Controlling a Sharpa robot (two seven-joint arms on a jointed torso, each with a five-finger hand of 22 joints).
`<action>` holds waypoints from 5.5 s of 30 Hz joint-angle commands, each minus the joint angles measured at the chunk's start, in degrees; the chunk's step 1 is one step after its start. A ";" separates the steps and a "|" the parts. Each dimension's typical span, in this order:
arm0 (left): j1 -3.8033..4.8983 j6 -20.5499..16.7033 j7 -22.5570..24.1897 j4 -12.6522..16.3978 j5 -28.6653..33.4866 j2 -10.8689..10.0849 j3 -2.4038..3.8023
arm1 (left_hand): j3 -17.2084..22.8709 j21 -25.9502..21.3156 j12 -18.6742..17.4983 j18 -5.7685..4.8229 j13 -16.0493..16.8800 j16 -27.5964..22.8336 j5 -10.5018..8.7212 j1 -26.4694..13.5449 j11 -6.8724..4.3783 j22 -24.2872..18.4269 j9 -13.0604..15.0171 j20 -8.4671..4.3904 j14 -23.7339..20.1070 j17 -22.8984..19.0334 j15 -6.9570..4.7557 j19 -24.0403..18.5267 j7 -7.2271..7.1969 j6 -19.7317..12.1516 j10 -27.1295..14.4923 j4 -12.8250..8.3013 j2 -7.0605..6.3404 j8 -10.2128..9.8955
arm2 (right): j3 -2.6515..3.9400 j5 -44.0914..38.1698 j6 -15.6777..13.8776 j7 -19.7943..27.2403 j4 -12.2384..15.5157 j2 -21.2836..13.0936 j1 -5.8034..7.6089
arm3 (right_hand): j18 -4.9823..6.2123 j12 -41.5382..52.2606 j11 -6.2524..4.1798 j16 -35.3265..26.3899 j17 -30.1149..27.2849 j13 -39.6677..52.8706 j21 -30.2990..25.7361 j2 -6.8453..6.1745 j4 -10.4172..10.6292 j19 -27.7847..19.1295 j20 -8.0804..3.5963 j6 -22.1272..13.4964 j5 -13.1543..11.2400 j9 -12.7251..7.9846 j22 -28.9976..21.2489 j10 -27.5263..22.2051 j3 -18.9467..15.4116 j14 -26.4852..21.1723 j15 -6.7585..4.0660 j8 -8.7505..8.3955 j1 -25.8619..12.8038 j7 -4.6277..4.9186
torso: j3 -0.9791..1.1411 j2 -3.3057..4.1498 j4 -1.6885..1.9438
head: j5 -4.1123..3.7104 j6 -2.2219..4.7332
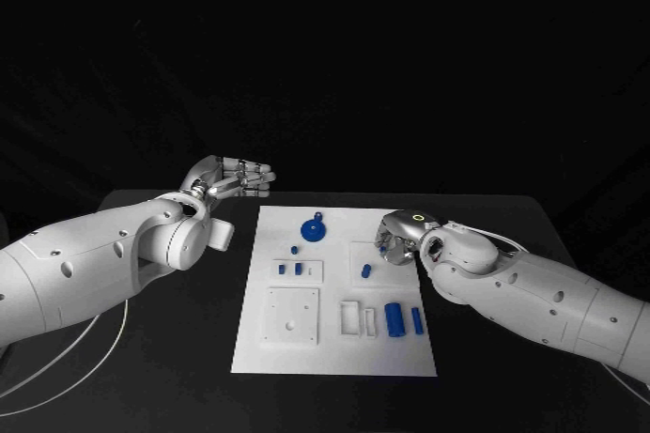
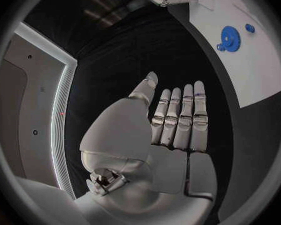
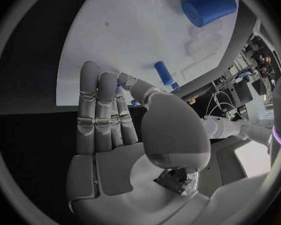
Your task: Assemble the parts on the task board
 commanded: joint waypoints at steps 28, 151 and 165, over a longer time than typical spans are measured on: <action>0.06 0.97 0.62 -0.81 -0.96 0.40 0.05 | -0.15 0.31 -0.09 0.67 -0.05 -0.06 0.20 0.47 0.43 -0.45 -0.07 0.15 0.13 -0.05 0.36 0.49 0.25 0.03 -0.28 0.04 0.32 -0.20 | -0.44 -4.04 -5.69 -1.14 -0.36 0.42 -1.05 | 0.19 -0.08 -1.71 1.77 0.70 0.21 2.15 1.37 -0.82 -1.01 -1.53 6.18 -4.53 1.49 7.36 6.85 6.48 -0.32 -1.55 -0.10 0.99 -1.48 | 0.05 -0.10 0.05 | 0.13 -0.12; -0.32 3.14 0.64 -9.70 -0.74 7.20 0.02 | -0.33 0.42 -0.09 0.67 -0.05 -0.06 0.14 0.51 0.45 -1.52 -0.07 0.21 -0.26 -0.05 0.31 0.46 0.23 -0.18 -0.59 -0.23 0.98 -0.18 | -3.73 -8.19 -13.98 -1.58 7.07 10.42 -9.97 | 0.50 -0.08 -1.81 3.84 -1.94 0.19 -3.66 1.27 -0.85 1.35 -1.58 6.52 -4.87 1.75 20.99 7.02 6.93 -0.47 -1.63 -0.10 1.13 -1.63 | -0.91 -1.12 0.23 | 10.84 -1.64; -0.33 3.37 0.50 -9.78 -0.74 7.22 0.02 | -0.45 0.43 -0.10 0.67 -0.05 -0.06 0.10 0.48 0.49 -1.69 -0.07 0.25 -0.35 -0.05 0.33 0.43 0.27 -0.26 -0.69 -0.28 0.95 -0.18 | -3.74 -7.16 -13.55 -1.05 7.41 10.04 -10.00 | 0.49 -0.08 -1.81 3.90 -2.06 0.19 -4.11 1.36 -0.93 1.48 -1.58 6.53 -5.11 1.74 21.39 7.02 6.79 -0.51 -1.63 -0.09 1.18 -1.62 | -0.92 -1.10 0.18 | 11.02 -2.15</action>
